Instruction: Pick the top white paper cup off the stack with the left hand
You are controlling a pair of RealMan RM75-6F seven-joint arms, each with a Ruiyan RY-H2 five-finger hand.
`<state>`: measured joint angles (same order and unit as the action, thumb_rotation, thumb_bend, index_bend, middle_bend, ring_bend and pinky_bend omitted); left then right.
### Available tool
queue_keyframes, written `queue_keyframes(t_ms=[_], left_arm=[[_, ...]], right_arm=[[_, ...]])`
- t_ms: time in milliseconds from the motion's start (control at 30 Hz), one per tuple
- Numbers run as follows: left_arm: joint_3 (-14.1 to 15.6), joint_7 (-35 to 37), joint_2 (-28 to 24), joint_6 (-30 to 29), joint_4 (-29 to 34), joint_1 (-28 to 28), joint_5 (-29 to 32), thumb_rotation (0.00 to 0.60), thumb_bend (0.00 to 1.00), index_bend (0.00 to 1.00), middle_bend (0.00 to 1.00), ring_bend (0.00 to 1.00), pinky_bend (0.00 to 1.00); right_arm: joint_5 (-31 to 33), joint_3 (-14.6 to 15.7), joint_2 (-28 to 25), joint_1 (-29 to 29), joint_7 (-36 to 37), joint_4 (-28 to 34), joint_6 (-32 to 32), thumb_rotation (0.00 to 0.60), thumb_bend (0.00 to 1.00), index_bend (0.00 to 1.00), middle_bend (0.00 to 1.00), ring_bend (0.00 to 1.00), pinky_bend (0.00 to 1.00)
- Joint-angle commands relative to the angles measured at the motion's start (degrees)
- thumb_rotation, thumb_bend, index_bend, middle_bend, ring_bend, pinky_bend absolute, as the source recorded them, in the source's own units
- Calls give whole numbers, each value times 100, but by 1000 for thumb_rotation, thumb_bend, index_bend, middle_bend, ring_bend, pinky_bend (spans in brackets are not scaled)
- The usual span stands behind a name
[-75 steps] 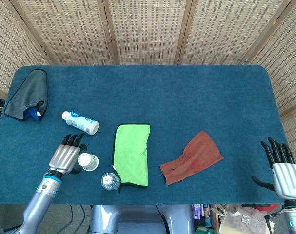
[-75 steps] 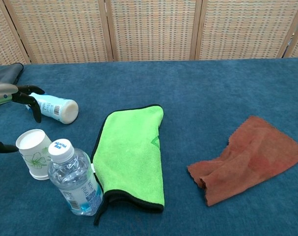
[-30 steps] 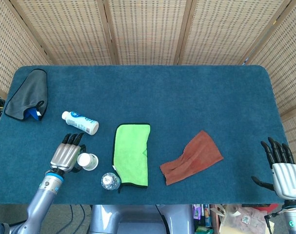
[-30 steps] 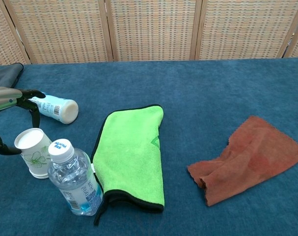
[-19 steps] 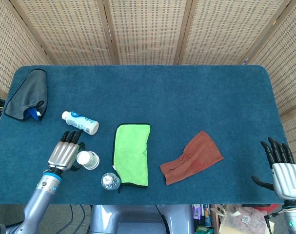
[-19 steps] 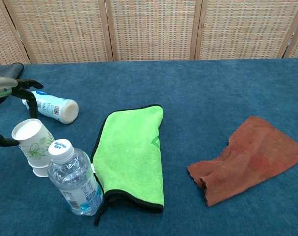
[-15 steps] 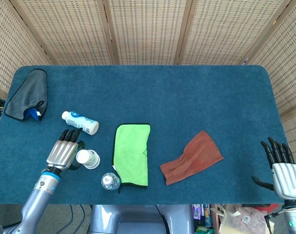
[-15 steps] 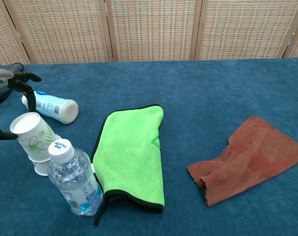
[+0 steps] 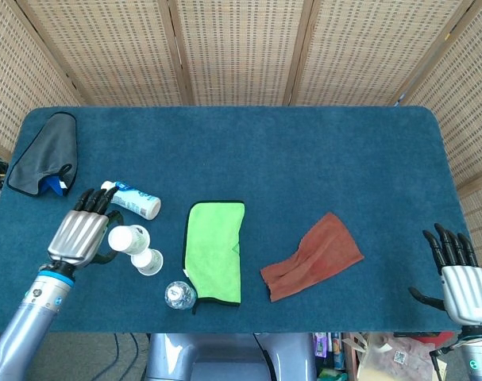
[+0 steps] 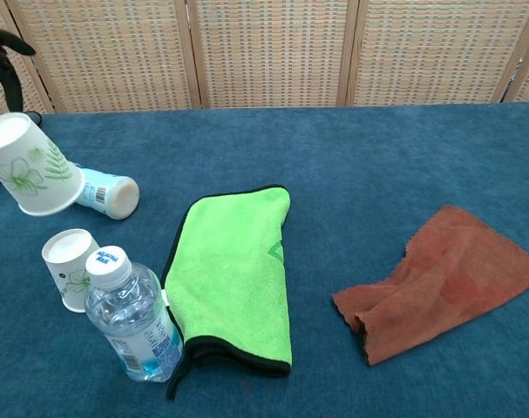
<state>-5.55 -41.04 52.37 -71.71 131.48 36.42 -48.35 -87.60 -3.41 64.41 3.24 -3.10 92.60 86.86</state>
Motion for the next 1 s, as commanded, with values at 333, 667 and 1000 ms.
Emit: queue_keyframes(t_ms=[333, 667, 1000], left_arm=[[151, 881, -567, 533, -726, -257, -160, 600, 239, 431, 0, 0, 0], [237, 1714, 106, 911, -2098, -447, -462, 600, 240, 431, 0, 0, 0], [408, 1781, 1019, 1200, -3146, -474, -523, 600, 240, 431, 0, 0, 0]], right_arm=[[-5, 5, -2, -10, -39, 26, 13, 600, 117, 0, 0, 0, 0], [4, 7, 22, -4, -105, 33, -3, 600, 118, 0, 0, 0, 0], [15, 1, 22, -9, -112, 33, 5, 600, 117, 0, 0, 0, 0]])
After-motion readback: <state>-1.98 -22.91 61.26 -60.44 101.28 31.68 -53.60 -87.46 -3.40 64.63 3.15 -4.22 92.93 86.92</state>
